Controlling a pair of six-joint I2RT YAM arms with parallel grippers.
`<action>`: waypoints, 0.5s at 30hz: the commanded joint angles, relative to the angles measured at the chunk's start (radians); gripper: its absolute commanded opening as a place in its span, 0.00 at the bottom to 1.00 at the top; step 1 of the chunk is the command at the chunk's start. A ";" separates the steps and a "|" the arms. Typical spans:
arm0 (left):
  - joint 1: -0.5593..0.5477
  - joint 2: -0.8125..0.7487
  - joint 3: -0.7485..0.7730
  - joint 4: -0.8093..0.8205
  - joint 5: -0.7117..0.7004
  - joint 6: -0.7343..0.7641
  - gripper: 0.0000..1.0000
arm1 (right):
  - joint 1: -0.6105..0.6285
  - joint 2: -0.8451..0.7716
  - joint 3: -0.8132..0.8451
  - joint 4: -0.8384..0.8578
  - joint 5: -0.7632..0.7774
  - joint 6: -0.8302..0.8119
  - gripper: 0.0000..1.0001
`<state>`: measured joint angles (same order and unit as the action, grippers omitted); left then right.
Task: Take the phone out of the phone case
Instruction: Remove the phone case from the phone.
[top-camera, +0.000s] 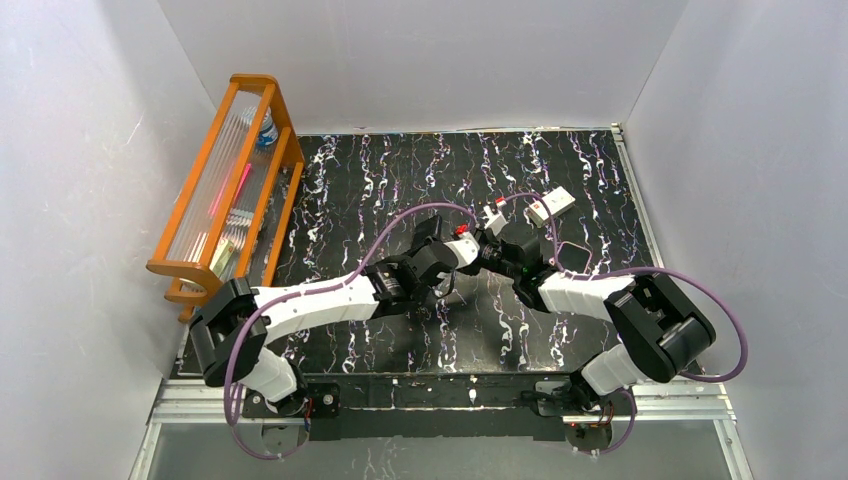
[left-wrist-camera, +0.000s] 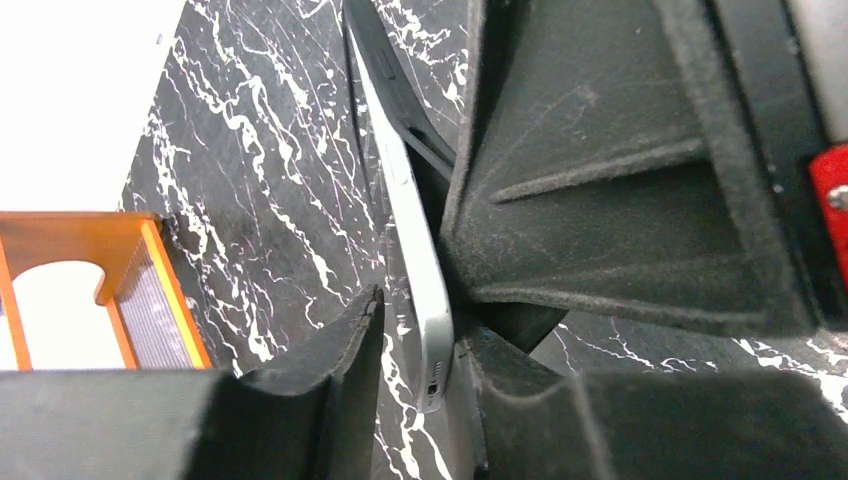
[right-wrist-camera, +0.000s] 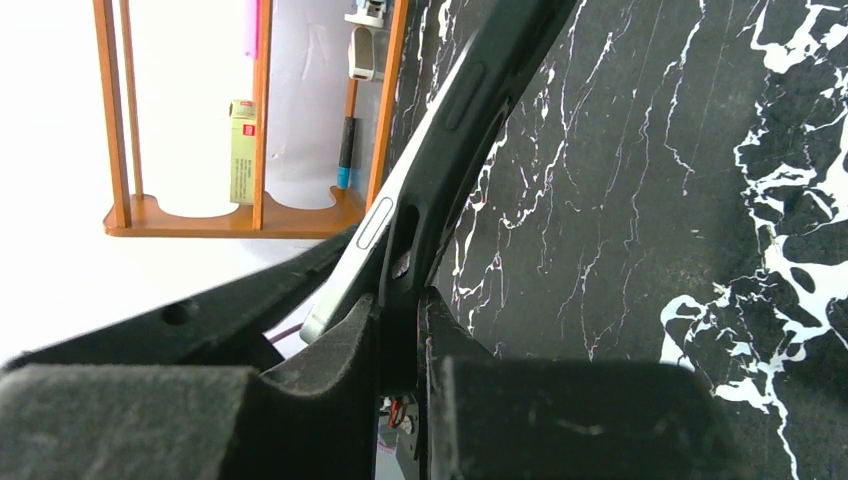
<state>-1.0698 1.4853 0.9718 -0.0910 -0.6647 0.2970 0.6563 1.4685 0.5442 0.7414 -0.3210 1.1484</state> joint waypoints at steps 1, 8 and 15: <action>0.016 0.008 -0.017 -0.018 -0.061 0.001 0.18 | 0.003 -0.056 0.044 0.154 -0.054 0.032 0.01; 0.016 -0.075 -0.031 -0.015 -0.005 -0.025 0.00 | 0.004 -0.056 0.042 0.104 0.033 0.030 0.01; 0.013 -0.152 -0.049 -0.033 0.062 -0.066 0.00 | 0.003 -0.015 0.094 -0.012 0.197 0.054 0.01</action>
<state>-1.0531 1.4166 0.9367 -0.0902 -0.6472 0.2703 0.6743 1.4597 0.5560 0.7193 -0.2802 1.1835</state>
